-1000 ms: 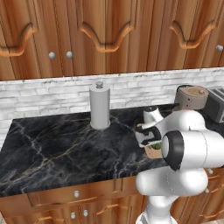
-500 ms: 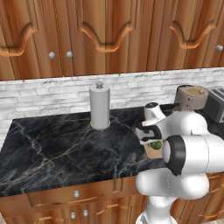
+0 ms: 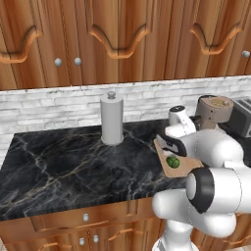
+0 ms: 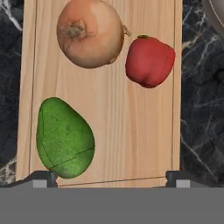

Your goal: Place the avocado, onion, tomato, and bell pepper on the cutting board.

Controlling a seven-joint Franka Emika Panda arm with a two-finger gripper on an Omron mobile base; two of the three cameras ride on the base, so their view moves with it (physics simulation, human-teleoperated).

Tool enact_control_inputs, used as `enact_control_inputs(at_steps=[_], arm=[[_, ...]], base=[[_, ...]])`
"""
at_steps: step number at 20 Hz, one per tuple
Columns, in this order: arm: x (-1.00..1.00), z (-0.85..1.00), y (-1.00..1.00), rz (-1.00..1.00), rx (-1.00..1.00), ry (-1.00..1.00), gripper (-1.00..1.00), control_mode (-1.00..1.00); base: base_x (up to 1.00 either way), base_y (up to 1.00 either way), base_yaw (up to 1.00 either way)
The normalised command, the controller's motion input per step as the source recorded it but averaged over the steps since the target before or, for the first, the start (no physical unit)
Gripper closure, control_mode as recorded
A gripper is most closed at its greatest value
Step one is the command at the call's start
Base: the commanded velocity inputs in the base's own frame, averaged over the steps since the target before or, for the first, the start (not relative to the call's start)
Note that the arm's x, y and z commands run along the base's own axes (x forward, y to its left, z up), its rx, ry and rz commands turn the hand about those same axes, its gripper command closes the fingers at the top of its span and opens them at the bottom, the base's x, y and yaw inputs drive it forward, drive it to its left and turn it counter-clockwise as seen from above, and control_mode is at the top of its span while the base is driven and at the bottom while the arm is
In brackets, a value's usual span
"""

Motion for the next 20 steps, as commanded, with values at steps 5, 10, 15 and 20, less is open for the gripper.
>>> enact_control_inputs(at_steps=[5,10,15,20], arm=[[0.00,0.26,-0.62,-0.02,0.02,0.00,-1.00,-1.00],[0.00,0.20,-0.71,-0.10,0.08,0.00,-1.00,-1.00],[0.00,0.10,-0.68,-0.14,0.09,-0.02,-1.00,-1.00],[0.01,-0.01,-0.57,-0.10,0.11,-0.10,-1.00,-1.00]], base=[[0.00,0.00,0.00],[0.00,0.00,0.00],[0.00,0.00,0.00],[0.00,0.00,0.00]])
